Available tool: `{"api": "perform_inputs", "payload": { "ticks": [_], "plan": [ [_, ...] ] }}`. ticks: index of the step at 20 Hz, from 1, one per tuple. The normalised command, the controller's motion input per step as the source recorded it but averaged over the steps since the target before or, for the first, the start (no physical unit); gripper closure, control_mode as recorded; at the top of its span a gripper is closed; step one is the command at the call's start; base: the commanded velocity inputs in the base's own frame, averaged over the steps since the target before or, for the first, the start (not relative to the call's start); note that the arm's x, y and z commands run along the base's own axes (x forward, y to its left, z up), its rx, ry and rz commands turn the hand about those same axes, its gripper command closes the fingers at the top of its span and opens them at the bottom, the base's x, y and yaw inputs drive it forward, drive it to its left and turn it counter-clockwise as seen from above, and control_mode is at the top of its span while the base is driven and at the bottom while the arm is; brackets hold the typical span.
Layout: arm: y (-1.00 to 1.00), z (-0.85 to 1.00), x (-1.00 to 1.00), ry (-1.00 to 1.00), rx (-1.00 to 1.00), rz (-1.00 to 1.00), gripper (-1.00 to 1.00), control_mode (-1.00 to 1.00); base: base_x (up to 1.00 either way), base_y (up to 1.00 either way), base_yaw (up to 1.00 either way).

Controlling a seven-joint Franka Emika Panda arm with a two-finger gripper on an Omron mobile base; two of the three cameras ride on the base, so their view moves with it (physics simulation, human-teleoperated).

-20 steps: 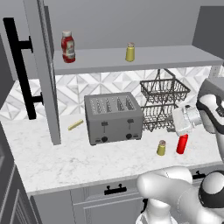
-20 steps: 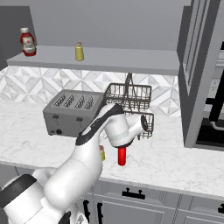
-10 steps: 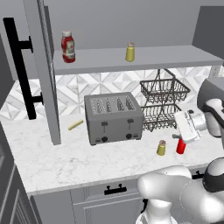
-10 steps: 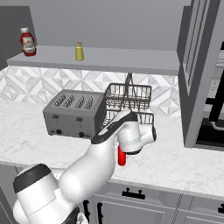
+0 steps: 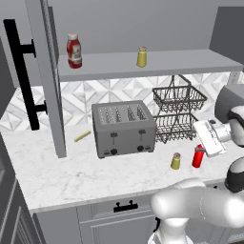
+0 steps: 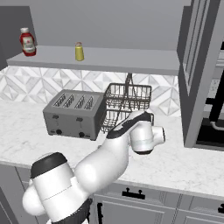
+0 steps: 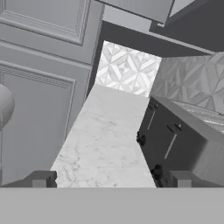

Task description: Put the shaker and condiment bottle from the counter next to their counterparts in the cabinet.

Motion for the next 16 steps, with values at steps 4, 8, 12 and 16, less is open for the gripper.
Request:
{"api": "perform_inputs", "payload": {
  "ticks": [4,8,12,16],
  "plan": [
    [-0.35,0.00,0.00,0.00,0.05,0.10,-1.00,-1.00,0.00,0.00,0.00],
    [-0.35,0.00,0.00,0.00,0.06,0.07,-1.00,-1.00,0.00,0.00,0.00],
    [-0.39,0.00,0.00,0.00,0.08,0.07,-1.00,-1.00,0.00,0.00,0.00],
    [-0.40,0.00,0.00,0.00,0.09,0.07,-1.00,-1.00,0.00,0.00,0.00]
  ]
}}
